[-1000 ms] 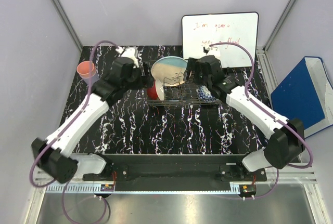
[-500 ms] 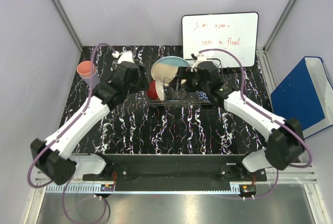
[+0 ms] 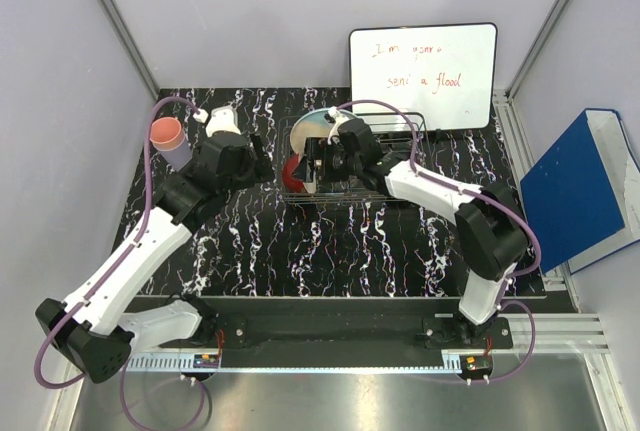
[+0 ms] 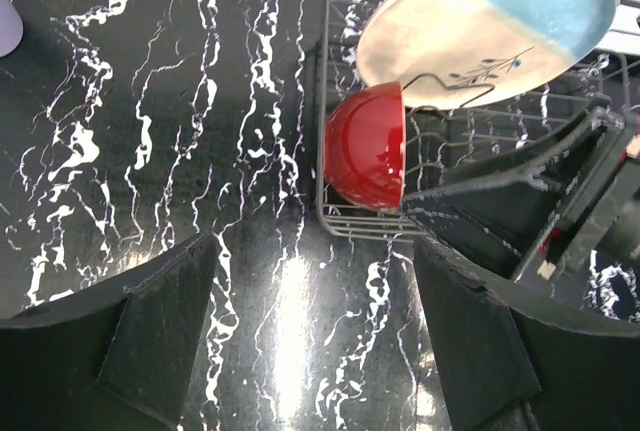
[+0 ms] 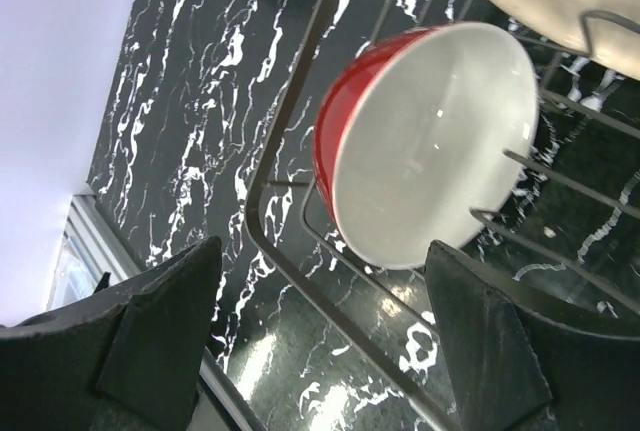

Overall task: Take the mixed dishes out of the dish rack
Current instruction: Pick up the bowl from the dish rack.

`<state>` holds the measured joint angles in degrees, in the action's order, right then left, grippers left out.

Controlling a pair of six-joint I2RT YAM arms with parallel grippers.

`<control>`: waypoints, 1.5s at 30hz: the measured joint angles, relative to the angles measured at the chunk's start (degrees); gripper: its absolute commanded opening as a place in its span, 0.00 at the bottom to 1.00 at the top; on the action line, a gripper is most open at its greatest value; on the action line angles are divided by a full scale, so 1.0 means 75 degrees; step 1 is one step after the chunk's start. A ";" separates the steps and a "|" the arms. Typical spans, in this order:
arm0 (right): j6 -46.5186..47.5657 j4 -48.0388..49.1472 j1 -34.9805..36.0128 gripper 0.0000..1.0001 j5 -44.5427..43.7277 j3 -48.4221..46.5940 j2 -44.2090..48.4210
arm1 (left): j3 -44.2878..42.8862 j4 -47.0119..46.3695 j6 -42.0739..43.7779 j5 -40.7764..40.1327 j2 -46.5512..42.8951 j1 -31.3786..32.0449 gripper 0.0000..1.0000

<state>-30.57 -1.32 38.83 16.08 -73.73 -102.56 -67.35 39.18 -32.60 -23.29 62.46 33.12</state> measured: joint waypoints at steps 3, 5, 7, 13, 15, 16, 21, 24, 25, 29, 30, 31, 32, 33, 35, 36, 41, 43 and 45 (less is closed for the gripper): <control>-0.0041 0.0070 0.0003 0.88 0.0163 -0.0195 -0.0245 | 0.0087 0.0044 0.0000 0.0009 -0.0003 0.0000 0.84; -0.0050 0.0166 0.0009 0.88 0.0227 -0.0344 -0.0411 | 0.0152 0.0044 -0.0006 0.0015 0.0000 0.0000 0.84; -0.0050 0.0256 0.0015 0.86 0.0280 -0.0443 -0.0554 | 0.0210 0.0055 -0.0026 0.0020 0.0009 0.0000 0.84; -0.0012 0.0347 0.0017 0.72 0.0396 -0.0653 -0.0985 | 0.0312 0.0090 -0.0058 0.0044 0.0041 0.0000 0.84; 0.0015 0.0347 0.0017 0.65 0.0399 -0.0682 -0.1128 | 0.0315 0.0087 -0.0058 0.0041 0.0038 -0.0003 0.84; 0.0029 0.0338 0.0017 0.61 0.0399 -0.0682 -0.1186 | 0.0315 0.0090 -0.0058 0.0044 0.0038 -0.0003 0.84; 0.0117 0.0227 0.0017 0.43 0.0385 -0.0682 -0.1326 | 0.0321 0.0087 -0.0061 0.0044 0.0038 -0.0003 0.84; 0.0189 0.0262 0.0026 0.24 0.0402 -0.0682 -0.1326 | 0.0385 0.0076 -0.0064 0.0047 0.0041 0.0000 0.84; 0.0192 0.0297 0.0044 0.17 0.0420 -0.0682 -0.1326 | 0.0420 0.0087 -0.0061 0.0052 0.0047 0.0000 0.84; 0.0408 0.0551 0.0102 0.00 0.0405 -0.0682 -0.1297 | 0.0440 0.0085 -0.0064 0.0073 0.0096 0.0000 0.84; 0.0385 0.0568 0.0085 0.00 0.0417 -0.0682 -0.1288 | 0.0443 0.0085 -0.0061 0.0073 0.0099 -0.0003 0.84; 0.0391 0.0568 0.0087 0.00 0.0420 -0.0682 -0.1285 | 0.0446 0.0082 -0.0061 0.0073 0.0099 0.0000 0.84; 0.0414 0.0571 0.0087 0.00 0.0414 -0.0670 -0.1276 | 0.0449 0.0082 -0.0061 0.0070 0.0099 -0.0003 0.84; 0.0428 0.0589 0.0087 0.00 0.0414 -0.0650 -0.1268 | 0.0452 0.0079 -0.0061 0.0073 0.0099 0.0000 0.84; 0.0507 0.0624 0.0090 0.00 0.0382 -0.0539 -0.1180 | 0.0466 0.0079 -0.0061 0.0073 0.0099 0.0000 0.83; 0.0542 0.0603 0.0105 0.00 0.0361 -0.0463 -0.1102 | 0.0472 0.0079 -0.0061 0.0070 0.0099 0.0000 0.83; 0.0947 -0.0318 0.0192 0.00 -0.0172 -0.0131 -0.0172 | 0.0487 0.0076 -0.0058 0.0073 0.0099 0.0000 0.83; 0.1160 -0.0892 0.0227 0.00 -0.0545 -0.0122 0.0341 | 0.0487 0.0067 -0.0058 0.0073 0.0096 -0.0003 0.83; 0.1373 -0.1361 0.0210 0.00 -0.0903 -0.0122 0.0851 | 0.0487 0.0029 -0.0058 0.0079 0.0096 0.0000 0.83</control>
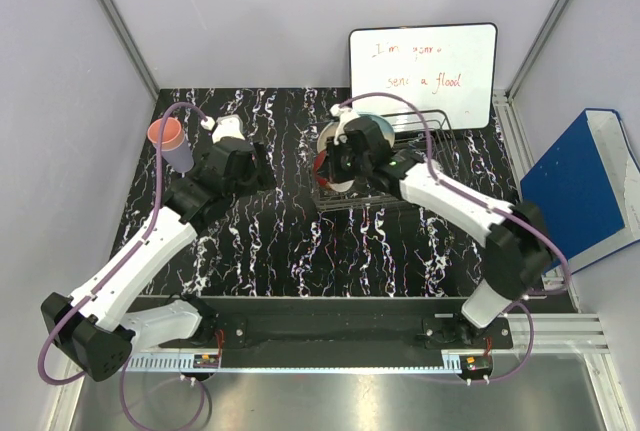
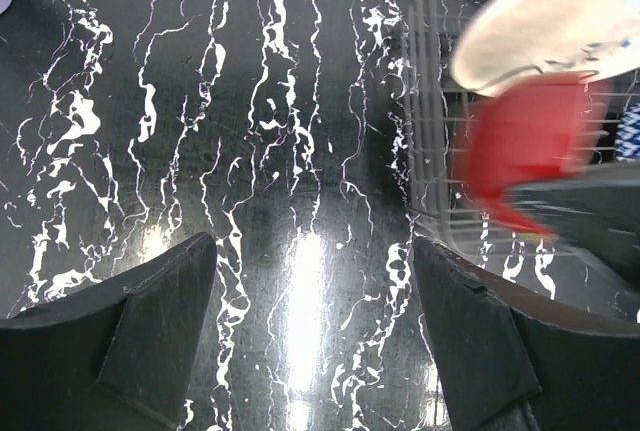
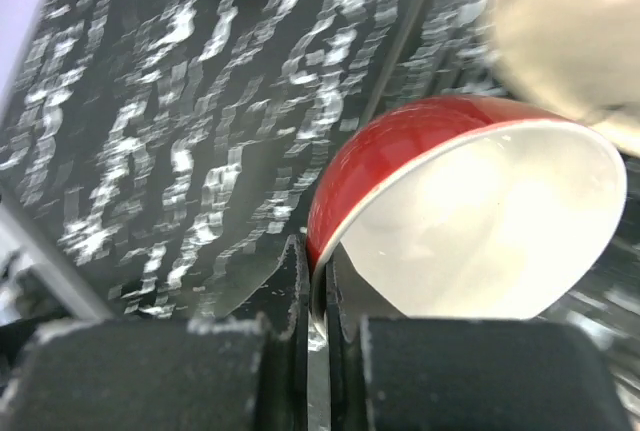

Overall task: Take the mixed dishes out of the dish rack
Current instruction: Pick up the bowl from the dish rack.

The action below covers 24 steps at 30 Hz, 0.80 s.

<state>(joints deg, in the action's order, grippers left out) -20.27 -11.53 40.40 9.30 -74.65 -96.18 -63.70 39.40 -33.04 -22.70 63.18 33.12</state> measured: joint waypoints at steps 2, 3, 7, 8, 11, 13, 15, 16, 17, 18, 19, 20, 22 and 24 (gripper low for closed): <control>0.0254 -0.0440 -0.0029 0.00 -0.0542 -0.0006 0.0510 | 0.0000 -0.0029 0.0000 0.0023 -0.0003 -0.0003 0.83; 0.0347 -0.0612 -0.0067 0.00 -0.0697 -0.0032 0.0711 | 0.0000 -0.0041 0.0000 0.0038 -0.0003 -0.0003 0.83; 0.0632 -0.0973 -0.0134 0.00 -0.1198 -0.0152 0.1043 | 0.0000 -0.0076 -0.0003 0.0122 -0.0003 0.0000 0.83; 0.0688 -0.1081 -0.0134 0.00 -0.1294 -0.0166 0.1046 | 0.0012 -0.0082 -0.0003 0.0146 -0.0003 0.0000 0.83; 0.0831 -0.1460 -0.0131 0.00 -0.1393 -0.0181 0.1046 | 0.0064 -0.0128 -0.0003 0.0207 -0.0009 0.0000 0.83; 0.0991 -0.1798 -0.0087 0.00 -0.1580 -0.0277 0.1040 | 0.0070 -0.0131 0.0000 0.0256 -0.0009 0.0000 0.82; 0.1303 -0.2337 0.0093 0.00 -0.2043 -0.0554 0.0988 | 0.0070 -0.0149 0.0000 0.0303 -0.0012 0.0000 0.82; 0.1501 -0.2608 0.0254 0.00 -0.2384 -0.0749 0.0944 | 0.0070 -0.0166 0.0000 0.0335 -0.0012 -0.0003 0.82; 0.1687 -0.2900 0.0478 0.00 -0.2769 -0.0976 0.0874 | 0.0070 -0.0184 0.0003 0.0361 -0.0012 -0.0003 0.82; 0.1923 -0.3197 0.0615 0.00 -0.3223 -0.1221 0.0796 | 0.0070 -0.0213 0.0003 0.0405 -0.0012 0.0000 0.82; 0.2098 -0.3381 0.0976 0.00 -0.3547 -0.1381 0.0740 | 0.0070 -0.0236 0.0003 0.0452 -0.0012 -0.0003 0.82; 0.2305 -0.3617 0.1276 0.00 -0.3955 -0.1547 0.0685 | 0.0067 -0.0248 0.0003 0.0501 -0.0009 -0.0003 0.82; 0.2710 -0.4051 0.1976 0.00 -0.4820 -0.1679 0.0644 | 0.0064 -0.0254 0.0009 0.0647 0.0006 -0.0003 0.82; 0.2973 -0.4415 0.2541 0.00 -0.5418 -0.1652 0.0644 | 0.0044 -0.0265 0.0038 0.0772 0.0055 -0.0003 0.81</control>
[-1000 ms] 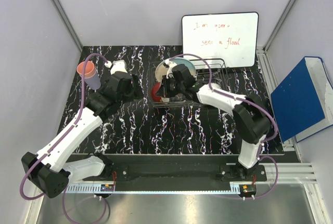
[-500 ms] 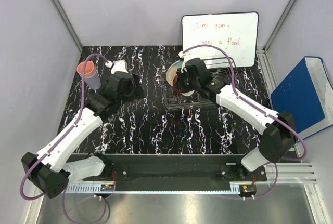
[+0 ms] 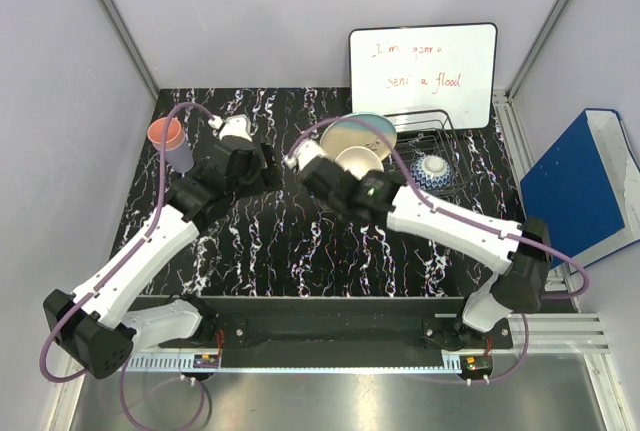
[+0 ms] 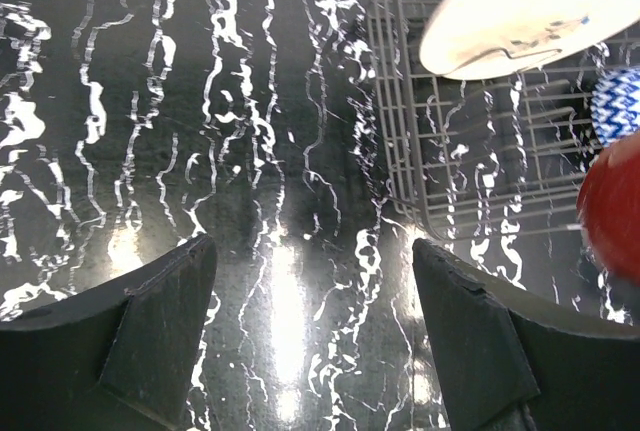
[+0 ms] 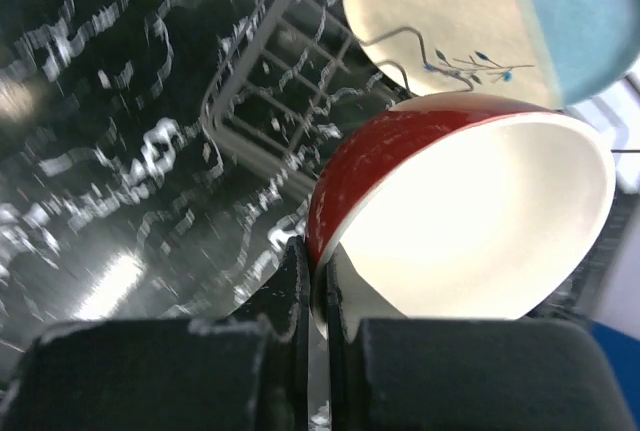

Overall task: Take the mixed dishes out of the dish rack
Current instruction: Pick up the bowl from the dish rack.

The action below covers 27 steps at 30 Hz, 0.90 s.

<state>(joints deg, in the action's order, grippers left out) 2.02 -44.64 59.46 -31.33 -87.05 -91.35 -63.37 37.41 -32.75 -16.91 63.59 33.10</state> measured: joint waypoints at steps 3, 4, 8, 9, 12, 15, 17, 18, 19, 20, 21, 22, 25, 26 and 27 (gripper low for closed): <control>0.0350 -0.0446 0.0801 0.00 -0.0784 0.0291 0.0082 | -0.0090 -0.0035 0.0119 0.0233 0.0181 0.0003 0.82; 0.0408 -0.0548 0.1003 0.00 -0.0906 0.0396 0.0146 | -0.0111 -0.0047 0.0160 0.0289 0.0219 0.0003 0.82; 0.0600 -0.0930 0.2014 0.00 -0.1221 0.1058 0.0944 | -0.0271 -0.0035 0.0539 0.0673 0.0277 0.0000 0.84; 0.0644 -0.1011 0.2358 0.00 -0.1215 0.1198 0.1294 | -0.0335 -0.0047 0.0676 0.0810 0.0277 0.0003 0.84; 0.0705 -0.1093 0.3089 0.00 -0.1029 0.1349 0.2200 | -0.0463 -0.0105 0.1102 0.1154 0.0274 0.0000 0.84; 0.0813 -0.1099 0.3689 0.00 -0.0758 0.1358 0.2929 | -0.0635 -0.0114 0.1603 0.1661 0.0277 0.0000 0.80; 0.0935 -0.1145 0.4033 0.00 -0.0609 0.1358 0.3174 | -0.0816 -0.0099 0.1900 0.2110 0.0286 0.0003 0.79; 0.0994 -0.1174 0.4173 0.00 -0.0527 0.1361 0.3206 | -0.0915 -0.0099 0.2028 0.2352 0.0286 0.0003 0.78; 0.1052 -0.1195 0.4278 0.00 -0.0423 0.1370 0.3200 | -0.1008 -0.0105 0.2151 0.2582 0.0286 0.0003 0.77; 0.1119 -0.1215 0.4363 0.00 -0.0271 0.1402 0.3177 | -0.1075 -0.0108 0.2229 0.2760 0.0286 0.0003 0.77; 0.1172 -0.1236 0.4424 0.00 -0.0125 0.1460 0.3153 | -0.1134 -0.0122 0.2340 0.2984 0.0280 0.0009 0.77; 0.1218 -0.1247 0.4456 0.00 0.0050 0.1542 0.3142 | -0.1151 -0.0128 0.2433 0.3159 0.0262 0.0020 0.77; 0.1361 -0.1247 0.4485 0.00 0.0688 0.1845 0.3147 | -0.1151 0.0076 0.2661 0.3587 0.0160 0.0122 0.78; 0.1393 -0.1244 0.4488 0.00 0.0886 0.1950 0.3147 | -0.1151 0.0140 0.2716 0.3654 0.0134 0.0163 0.78; 0.1422 -0.1244 0.4488 0.00 0.1081 0.2040 0.3153 | -0.1160 0.0259 0.2766 0.3695 0.0105 0.0230 0.78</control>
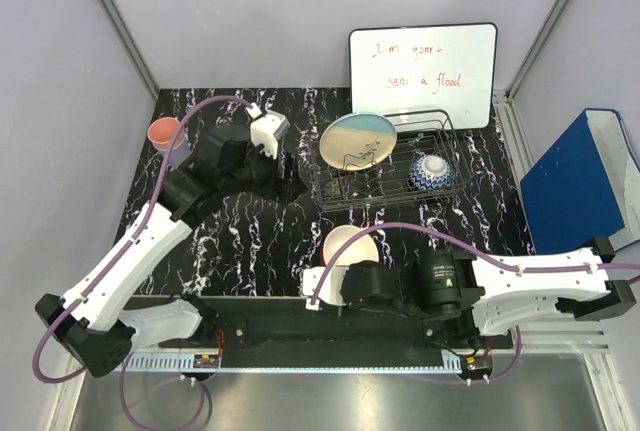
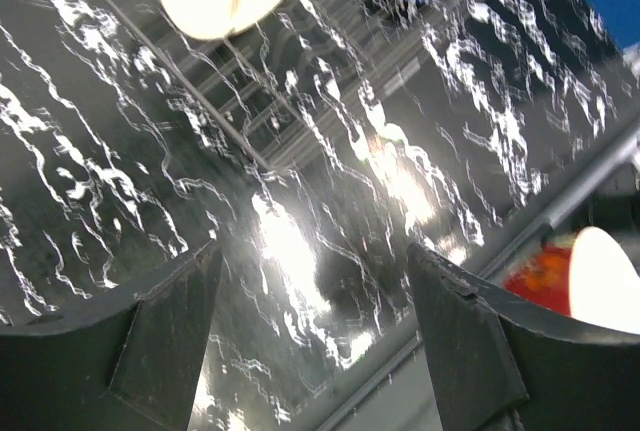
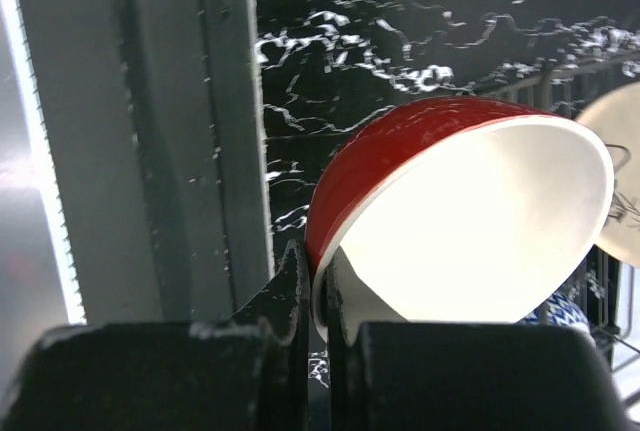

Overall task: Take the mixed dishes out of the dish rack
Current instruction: Place the bowl at the center of the board.

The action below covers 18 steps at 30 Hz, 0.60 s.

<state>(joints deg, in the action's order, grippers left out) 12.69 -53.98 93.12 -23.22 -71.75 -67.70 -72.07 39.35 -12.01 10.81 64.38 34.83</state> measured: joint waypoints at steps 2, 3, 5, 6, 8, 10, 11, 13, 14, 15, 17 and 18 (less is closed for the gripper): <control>0.0055 0.0006 0.0000 0.00 0.0280 0.0137 0.0020 | -0.0087 0.0344 0.0055 0.0032 -0.0023 0.0169 0.77; 0.0090 0.0017 0.0000 0.00 0.0388 0.0204 0.0044 | -0.0181 0.0548 0.0058 0.0047 -0.0020 0.0294 0.76; 0.0140 0.0032 0.0000 0.00 0.0458 0.0309 0.0061 | -0.0323 0.0813 0.0029 0.0064 -0.0017 0.0530 0.75; 0.0166 0.0052 0.0000 0.00 0.0458 0.0373 0.0064 | -0.0396 0.0924 0.0006 0.0061 -0.0017 0.0679 0.75; 0.0204 0.0122 0.0000 0.00 0.0460 0.0527 0.0064 | -0.0458 0.1070 -0.0047 0.0047 -0.0017 0.1040 0.74; 0.0224 0.0166 0.0000 0.00 0.0463 0.0632 0.0064 | -0.0458 0.1201 -0.0096 0.0041 -0.0012 0.1367 0.74; 0.0230 0.0213 0.0000 0.00 0.0460 0.0679 0.0064 | -0.0458 0.1265 -0.0143 0.0038 -0.0006 0.1539 0.73; 0.0259 0.0300 0.0000 0.00 0.0460 0.0749 0.0061 | -0.0458 0.1373 -0.0213 0.0041 -0.0003 0.1801 0.73; 0.0268 0.0321 0.0000 0.00 0.0460 0.0766 0.0061 | -0.0458 0.1413 -0.0248 0.0035 -0.0003 0.1897 0.73; 0.0283 0.0347 0.0000 0.00 0.0458 0.0784 0.0061 | -0.0452 0.1434 -0.0268 0.0029 -0.0003 0.1973 0.73; 0.0291 0.0396 0.0000 0.00 0.0455 0.0807 0.0061 | -0.0411 0.1451 -0.0341 0.0012 -0.0003 0.2119 0.71; 0.0309 0.0437 0.0000 0.00 0.0452 0.0822 0.0061 | -0.0367 0.1437 -0.0373 0.0006 -0.0003 0.2200 0.71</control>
<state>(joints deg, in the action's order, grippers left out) 15.00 -50.70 93.12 -19.84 -65.58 -67.24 -74.83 50.13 -14.81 10.85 64.36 51.33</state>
